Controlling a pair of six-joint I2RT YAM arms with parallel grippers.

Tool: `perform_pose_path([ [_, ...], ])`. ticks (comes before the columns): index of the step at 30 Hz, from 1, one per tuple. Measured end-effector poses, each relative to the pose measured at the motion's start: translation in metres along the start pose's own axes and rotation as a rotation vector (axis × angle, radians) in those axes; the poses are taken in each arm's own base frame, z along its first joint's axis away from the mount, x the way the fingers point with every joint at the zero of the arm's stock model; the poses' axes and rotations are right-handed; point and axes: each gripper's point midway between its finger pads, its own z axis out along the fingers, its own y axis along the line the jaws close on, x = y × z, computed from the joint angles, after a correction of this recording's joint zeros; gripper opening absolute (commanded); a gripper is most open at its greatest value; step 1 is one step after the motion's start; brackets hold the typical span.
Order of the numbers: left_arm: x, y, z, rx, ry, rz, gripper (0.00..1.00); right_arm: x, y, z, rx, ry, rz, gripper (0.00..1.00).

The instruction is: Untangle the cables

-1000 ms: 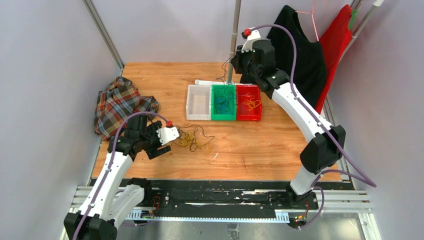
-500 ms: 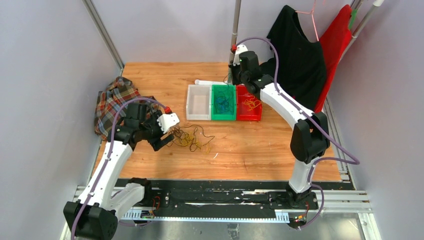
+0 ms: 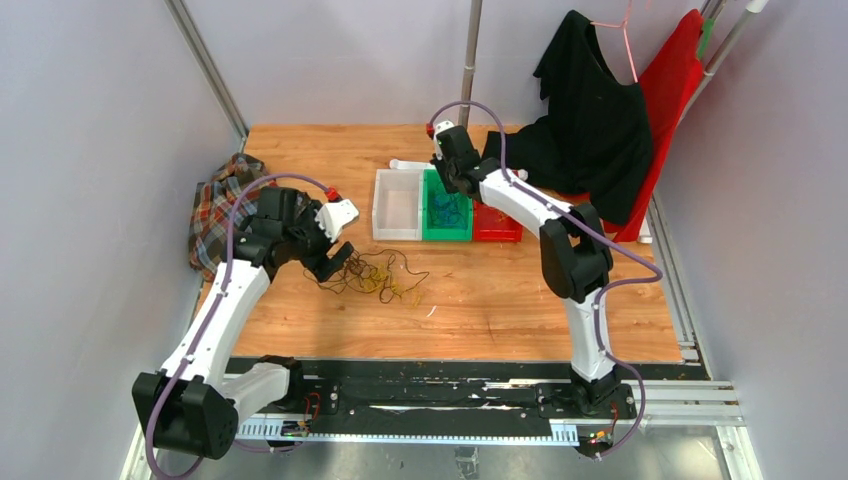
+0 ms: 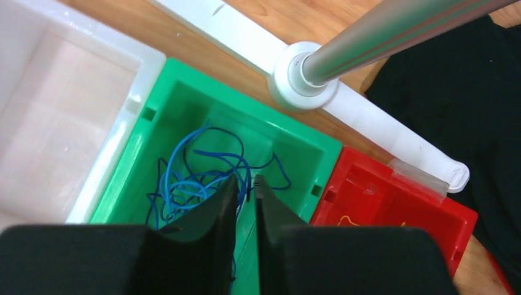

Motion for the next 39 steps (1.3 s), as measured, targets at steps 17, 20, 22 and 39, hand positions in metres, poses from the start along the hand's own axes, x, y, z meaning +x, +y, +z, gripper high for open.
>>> perform_pose_path([
  [17, 0.0, -0.006, 0.055, 0.157, -0.032, -0.028, 0.63, -0.069, -0.022, -0.11, -0.008, -0.255, 0.081, 0.66],
  [20, 0.014, -0.01, 0.073, 0.209, 0.013, -0.05, 0.61, -0.062, -0.012, -0.131, -0.059, -0.308, 0.117, 0.67],
  [22, 0.02, -0.011, 0.08, 0.229, 0.031, -0.047, 0.57, -0.045, 0.006, -0.134, -0.106, -0.307, 0.127, 0.67],
  [39, 0.04, -0.023, 0.089, 0.252, 0.052, -0.044, 0.01, 0.084, 0.202, -0.16, -0.535, -0.161, 0.056, 0.68],
])
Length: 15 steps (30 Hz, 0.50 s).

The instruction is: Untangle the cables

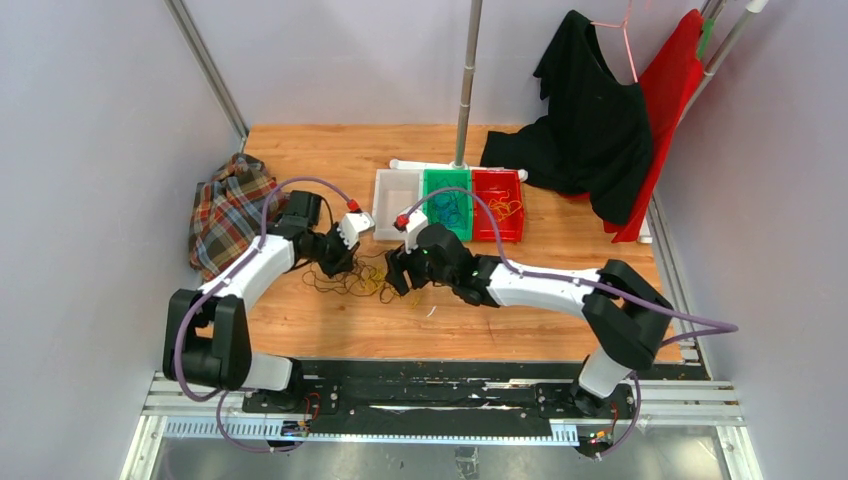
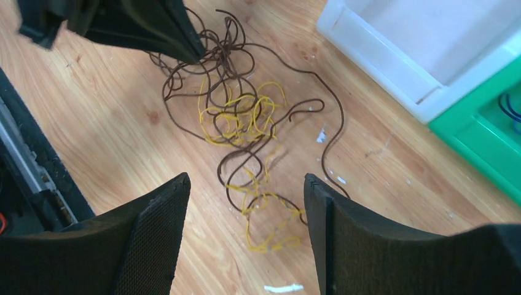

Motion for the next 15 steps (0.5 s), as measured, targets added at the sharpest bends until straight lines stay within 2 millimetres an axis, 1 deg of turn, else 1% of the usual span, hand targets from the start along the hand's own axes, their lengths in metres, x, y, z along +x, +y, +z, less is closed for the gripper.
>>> perform_pose_path([
  [3, -0.002, -0.005, -0.008, -0.011, -0.015, 0.011, 0.01, 0.005, 0.004, 0.016, -0.008, 0.018, 0.007, 0.64],
  [7, -0.008, -0.012, -0.02, -0.023, -0.044, 0.029, 0.01, 0.024, 0.005, 0.038, -0.022, 0.08, 0.016, 0.6],
  [8, -0.009, -0.014, -0.023, -0.023, -0.051, 0.032, 0.01, 0.029, 0.006, 0.041, -0.026, 0.093, 0.018, 0.57],
  [9, -0.01, -0.015, -0.024, -0.022, -0.056, 0.034, 0.01, 0.032, 0.007, 0.044, -0.031, 0.104, 0.019, 0.52],
  [13, -0.01, -0.021, -0.028, -0.007, -0.059, 0.033, 0.01, 0.038, 0.008, 0.049, -0.038, 0.123, 0.031, 0.2],
  [15, -0.009, -0.025, -0.029, 0.003, -0.053, 0.026, 0.01, 0.039, 0.008, 0.05, -0.037, 0.125, 0.041, 0.09],
])
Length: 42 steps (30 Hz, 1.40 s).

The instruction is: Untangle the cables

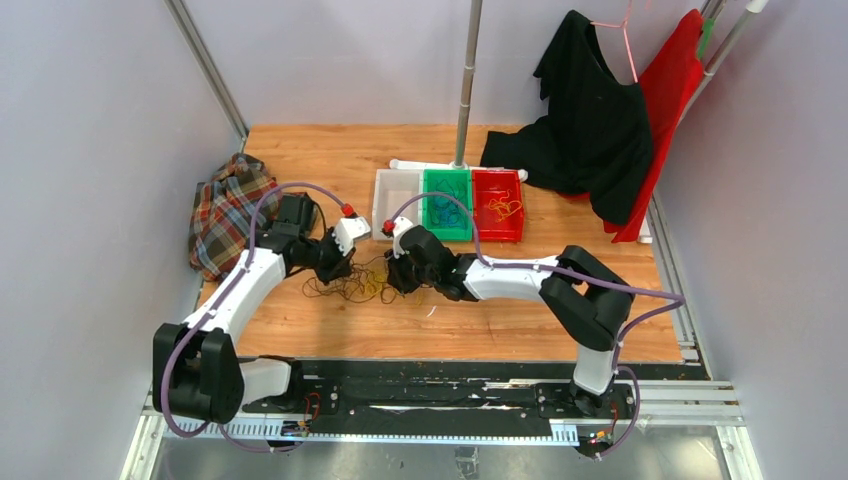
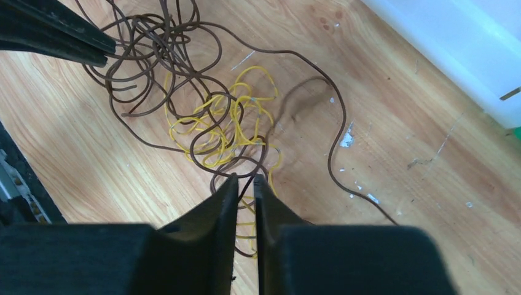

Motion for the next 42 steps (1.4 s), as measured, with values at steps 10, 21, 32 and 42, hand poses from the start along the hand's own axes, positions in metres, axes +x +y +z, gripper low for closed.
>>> perform_pose_path([
  [10, -0.015, 0.002, -0.032, -0.089, -0.023, 0.042, 0.01, 0.035, -0.034, -0.031, 0.091, 0.038, 0.05, 0.01],
  [21, 0.0, 0.029, -0.048, -0.273, 0.065, 0.119, 0.01, 0.028, -0.059, -0.079, 0.168, -0.046, 0.078, 0.01],
  [32, 0.047, 0.038, -0.034, -0.321, 0.203, 0.143, 0.26, -0.007, -0.077, -0.11, 0.14, -0.15, 0.137, 0.01],
  [42, -0.049, -0.006, -0.036, -0.121, -0.062, 0.195, 0.65, 0.007, -0.063, -0.096, 0.045, -0.081, 0.186, 0.01],
])
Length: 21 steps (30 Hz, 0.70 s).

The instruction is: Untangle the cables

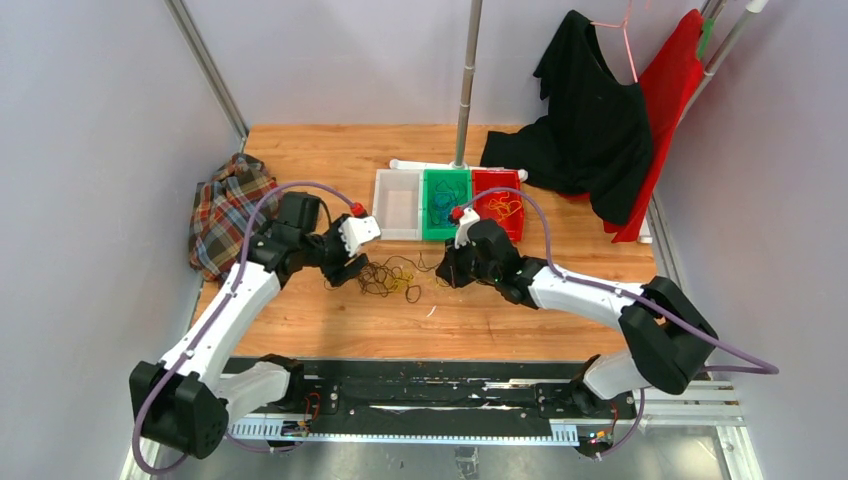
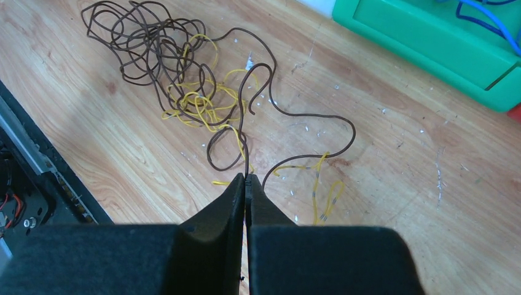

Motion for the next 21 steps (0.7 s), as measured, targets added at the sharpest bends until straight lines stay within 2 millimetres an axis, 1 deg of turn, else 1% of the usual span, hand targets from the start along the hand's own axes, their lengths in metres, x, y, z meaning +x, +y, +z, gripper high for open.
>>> perform_pose_path([
  [3, -0.005, -0.021, 0.012, 0.09, 0.007, 0.023, 0.69, 0.003, -0.002, 0.002, 0.01, 0.007, 0.009, 0.01],
  [7, -0.004, -0.049, 0.04, 0.226, 0.071, 0.057, 0.71, 0.005, -0.01, 0.005, 0.046, 0.01, 0.014, 0.01],
  [10, -0.004, -0.058, 0.057, 0.283, 0.111, 0.087, 0.7, 0.008, -0.015, 0.007, 0.07, 0.013, 0.022, 0.01],
  [12, -0.007, -0.056, 0.067, 0.294, 0.126, 0.112, 0.7, 0.009, -0.019, 0.007, 0.086, 0.014, 0.032, 0.02],
  [15, -0.01, -0.044, 0.085, 0.282, 0.143, 0.155, 0.7, 0.01, -0.029, 0.006, 0.115, 0.012, 0.049, 0.05],
  [18, -0.001, -0.035, 0.1, 0.273, 0.175, 0.209, 0.68, 0.013, -0.039, 0.004, 0.148, 0.014, 0.054, 0.08],
  [19, 0.003, -0.034, 0.103, 0.278, 0.188, 0.224, 0.66, 0.014, -0.042, 0.003, 0.16, 0.015, 0.052, 0.11],
  [20, 0.007, -0.034, 0.106, 0.282, 0.2, 0.238, 0.62, 0.014, -0.044, 0.002, 0.167, 0.014, 0.048, 0.16],
  [21, 0.01, -0.033, 0.108, 0.286, 0.208, 0.254, 0.56, 0.013, -0.044, 0.0, 0.171, 0.009, 0.039, 0.22],
])
